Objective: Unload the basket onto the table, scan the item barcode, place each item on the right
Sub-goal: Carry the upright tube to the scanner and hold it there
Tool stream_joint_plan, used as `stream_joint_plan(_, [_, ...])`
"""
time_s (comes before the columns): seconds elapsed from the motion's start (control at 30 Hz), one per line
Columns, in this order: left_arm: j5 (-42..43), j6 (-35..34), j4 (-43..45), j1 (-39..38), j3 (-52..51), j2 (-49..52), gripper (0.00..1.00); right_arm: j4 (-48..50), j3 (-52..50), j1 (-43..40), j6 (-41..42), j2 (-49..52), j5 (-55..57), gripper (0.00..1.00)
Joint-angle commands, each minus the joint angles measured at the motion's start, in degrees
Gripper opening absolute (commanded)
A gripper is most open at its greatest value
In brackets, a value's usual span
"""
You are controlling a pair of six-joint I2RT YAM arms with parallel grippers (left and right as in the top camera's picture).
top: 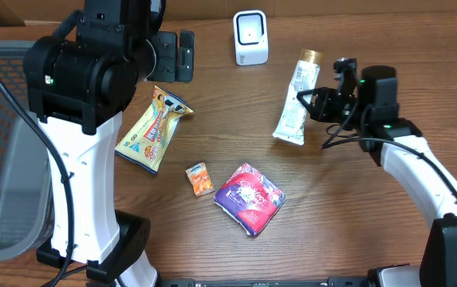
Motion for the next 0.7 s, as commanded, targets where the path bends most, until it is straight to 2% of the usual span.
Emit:
stream_joint_plan(0.0, [0.6, 0.9, -0.1, 0.2, -0.3, 0.6, 0.99, 1.4, 5.9, 3.8, -13.0, -1.9, 18.8, 0.04])
stream_joint_plan(0.17, [0.6, 0.9, -0.1, 0.2, -0.3, 0.6, 1.00, 5.4, 10.3, 7.1, -22.6, 1.2, 36.5, 0.04])
stream_joint_plan(0.2, [0.6, 0.9, -0.1, 0.2, -0.3, 0.6, 1.00, 7.2, 11.8, 7.8, -27.5, 3.3, 39.7, 0.04])
stream_joint_plan(0.33, [0.6, 0.9, -0.1, 0.2, -0.3, 0.6, 1.00, 9.8, 15.3, 8.7, -36.1, 9.4, 41.3, 0.04])
stream_joint_plan(0.47, [0.6, 0.9, -0.1, 0.2, -0.3, 0.6, 1.00, 23.6, 20.0, 10.5, -48.4, 19.2, 48.1, 0.04])
stream_joint_plan(0.6, [0.6, 0.9, -0.1, 0.2, -0.3, 0.6, 1.00, 29.5, 23.7, 12.7, -59.5, 25.4, 49.2, 0.04])
stream_joint_plan(0.67, [0.6, 0.9, -0.1, 0.2, -0.3, 0.6, 1.00, 33.8, 26.4, 14.1, -68.0, 30.3, 50.2, 0.04])
